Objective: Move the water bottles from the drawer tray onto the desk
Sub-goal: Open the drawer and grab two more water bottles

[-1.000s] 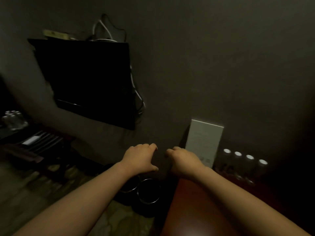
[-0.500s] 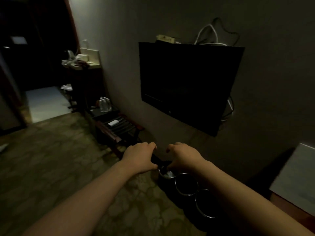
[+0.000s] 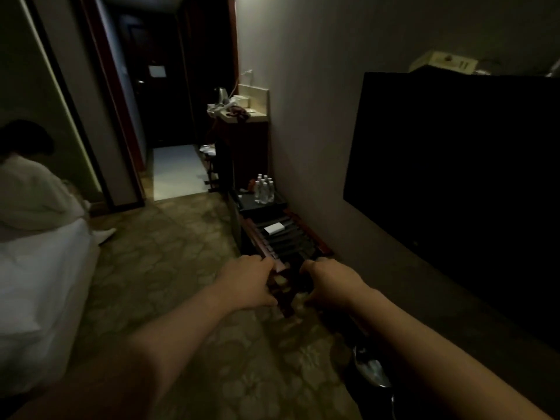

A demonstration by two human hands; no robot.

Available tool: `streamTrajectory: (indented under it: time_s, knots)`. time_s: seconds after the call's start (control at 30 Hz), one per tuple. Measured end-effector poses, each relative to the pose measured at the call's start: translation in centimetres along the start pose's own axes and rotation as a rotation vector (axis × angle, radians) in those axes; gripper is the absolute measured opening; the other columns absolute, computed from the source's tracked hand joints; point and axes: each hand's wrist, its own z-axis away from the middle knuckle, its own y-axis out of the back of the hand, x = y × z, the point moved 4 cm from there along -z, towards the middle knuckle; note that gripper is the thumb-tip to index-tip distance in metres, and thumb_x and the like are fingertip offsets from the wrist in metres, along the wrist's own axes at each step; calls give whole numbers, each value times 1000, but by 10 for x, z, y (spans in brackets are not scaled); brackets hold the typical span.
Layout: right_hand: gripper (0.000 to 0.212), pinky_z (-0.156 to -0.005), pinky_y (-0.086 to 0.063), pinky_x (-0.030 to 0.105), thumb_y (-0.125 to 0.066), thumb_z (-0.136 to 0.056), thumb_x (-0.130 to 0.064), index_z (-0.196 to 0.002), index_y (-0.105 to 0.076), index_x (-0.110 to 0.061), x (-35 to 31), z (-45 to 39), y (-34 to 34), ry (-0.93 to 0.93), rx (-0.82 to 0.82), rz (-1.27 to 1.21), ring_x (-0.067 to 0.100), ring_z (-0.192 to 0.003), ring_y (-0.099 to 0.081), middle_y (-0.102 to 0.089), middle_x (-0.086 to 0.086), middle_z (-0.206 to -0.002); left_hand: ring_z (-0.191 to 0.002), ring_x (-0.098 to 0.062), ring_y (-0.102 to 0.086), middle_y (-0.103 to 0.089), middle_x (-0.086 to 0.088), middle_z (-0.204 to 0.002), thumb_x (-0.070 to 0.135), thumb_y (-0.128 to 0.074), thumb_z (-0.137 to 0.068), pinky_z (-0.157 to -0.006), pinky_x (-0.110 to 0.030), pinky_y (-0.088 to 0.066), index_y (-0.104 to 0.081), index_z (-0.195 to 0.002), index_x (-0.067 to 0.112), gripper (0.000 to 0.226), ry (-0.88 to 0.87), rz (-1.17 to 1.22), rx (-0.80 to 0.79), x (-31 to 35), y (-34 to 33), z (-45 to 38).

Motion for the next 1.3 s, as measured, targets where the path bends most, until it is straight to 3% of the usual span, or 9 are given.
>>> streamTrajectory:
  time_s: [0.13, 0.4, 0.73, 0.9, 1.03, 1.13, 1.2, 1.3]
  knots:
    - [62, -80, -55, 41, -78, -74, -44, -127, -51, -27, 6, -108, 17, 50, 5, -46, 27, -99, -59, -55, 4, -119, -112, -25, -58, -60, -4, -124, 64, -68, -74, -89, -38, -50, -50, -129, 26, 69, 50, -46, -19, -56, 18, -72]
    - [59, -81, -55, 44, -79, -76, -35, -127, -52, -24, -3, -276, 33, 157, -14, -17, 28, -102, -58, -55, 5, -119, -118, -27, -56, -57, -4, -129, 59, -63, -79, -91, -37, -46, -45, -135, 26, 67, 123, -151, -1, -164, 35, -184]
    - [71, -94, -54, 37, -86, -73, -33, -135, -53, -26, -13, -502, 35, 56, -4, -432, 16, -112, -60, -59, -1, -131, -111, -24, -58, -59, -2, -125, 63, -67, -76, -88, -39, -50, -45, -134, 26, 72, 61, -127, 40, -339, 19, -357]
    - [66, -79, -52, 17, -86, -74, -32, -132, -55, -29, -19, -620, 52, -34, 31, -555, 4, -97, -60, -59, -8, -121, -109, -21, -57, -58, 2, -122, 61, -67, -77, -82, -38, -51, -44, -132, 31, 67, 3, -110, 45, -432, 33, -462]
    - [65, -70, -52, 11, -85, -75, -27, -132, -55, -27, -13, -696, 63, -102, 39, -618, -2, -87, -61, -61, -10, -116, -103, -21, -57, -59, 2, -116, 61, -66, -77, -79, -38, -51, -47, -125, 31, 60, -69, -118, 29, -483, 40, -536]
    - [67, -63, -46, 7, -85, -76, -29, -135, -53, -27, 2, -751, 65, -142, 34, -591, -2, -89, -57, -59, -7, -124, -102, -21, -57, -58, 2, -115, 62, -66, -77, -79, -37, -51, -46, -125, 30, 61, -106, -133, 10, -511, 38, -591]
    - [68, -73, -47, 10, -85, -75, -31, -135, -54, -29, 17, -789, 65, -171, 46, -564, 2, -97, -57, -58, -5, -130, -107, -21, -56, -57, 2, -119, 61, -67, -79, -78, -36, -48, -44, -131, 29, 66, -128, -132, 2, -527, 34, -630]
    - [69, -93, -51, 25, -85, -74, -33, -135, -53, -31, 46, -851, 62, -216, 58, -552, 11, -112, -57, -58, -3, -132, -111, -21, -55, -56, 1, -123, 62, -67, -79, -79, -35, -47, -41, -137, 29, 72, -149, -121, -1, -552, 25, -695]
